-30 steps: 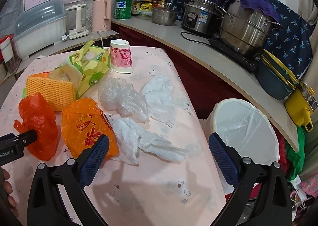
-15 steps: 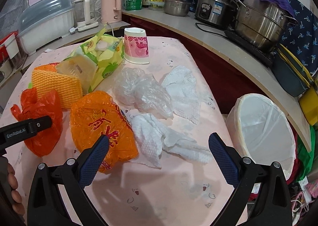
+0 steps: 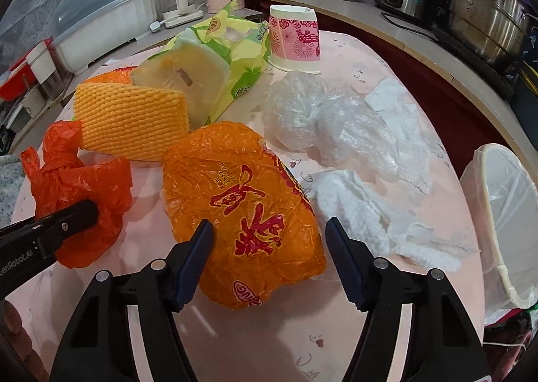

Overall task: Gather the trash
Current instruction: 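Grasp the red plastic bag with the left gripper while the right gripper grasps the orange printed bag, then lift both bags and carry them over the white trash bin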

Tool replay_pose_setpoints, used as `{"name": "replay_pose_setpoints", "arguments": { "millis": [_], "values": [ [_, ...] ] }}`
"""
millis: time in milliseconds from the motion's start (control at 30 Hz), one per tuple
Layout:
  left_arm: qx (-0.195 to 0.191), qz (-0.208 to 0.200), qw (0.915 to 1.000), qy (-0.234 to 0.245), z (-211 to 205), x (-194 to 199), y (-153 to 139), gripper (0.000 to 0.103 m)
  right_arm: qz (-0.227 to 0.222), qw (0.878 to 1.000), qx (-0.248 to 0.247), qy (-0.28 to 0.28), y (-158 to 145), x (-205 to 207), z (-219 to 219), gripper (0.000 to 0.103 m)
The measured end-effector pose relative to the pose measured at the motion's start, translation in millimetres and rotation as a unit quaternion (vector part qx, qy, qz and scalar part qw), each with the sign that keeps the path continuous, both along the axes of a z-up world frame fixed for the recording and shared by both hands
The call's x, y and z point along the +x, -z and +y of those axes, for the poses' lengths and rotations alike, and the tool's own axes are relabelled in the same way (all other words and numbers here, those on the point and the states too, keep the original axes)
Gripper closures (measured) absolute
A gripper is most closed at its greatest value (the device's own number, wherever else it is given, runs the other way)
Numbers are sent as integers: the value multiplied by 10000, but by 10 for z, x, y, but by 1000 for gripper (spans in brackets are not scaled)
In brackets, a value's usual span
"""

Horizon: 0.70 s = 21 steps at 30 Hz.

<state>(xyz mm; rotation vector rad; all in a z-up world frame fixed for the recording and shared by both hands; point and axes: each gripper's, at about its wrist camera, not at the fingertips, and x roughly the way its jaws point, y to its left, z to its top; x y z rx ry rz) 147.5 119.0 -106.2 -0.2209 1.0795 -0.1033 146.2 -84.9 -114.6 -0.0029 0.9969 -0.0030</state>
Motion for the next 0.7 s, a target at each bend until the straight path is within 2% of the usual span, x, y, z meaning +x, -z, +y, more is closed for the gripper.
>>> {"name": "replay_pose_setpoints", "arguments": {
  "millis": [133, 200, 267, 367, 700],
  "values": [
    [13, -14, 10000, 67, -1, -41, -16, 69, 54, 9996, 260, 20, 86, 34, -29, 41],
    [45, -64, 9999, 85, 5, -89, -44, 69, 52, 9994, 338, -11, 80, 23, -39, 51],
    [110, -140, 9998, 100, 8, -133, -89, 69, 46, 9987, 485, -126, 66, 1, -49, 69],
    [141, -246, 9995, 126, 18, -204, -173, 69, -3, 9986, 484, -193, 2, -53, -11, 78],
    [399, -867, 9953, 170, 10, -546, -623, 69, -651, 9965, 482, -215, -554, -364, 18, 80]
  ]
}}
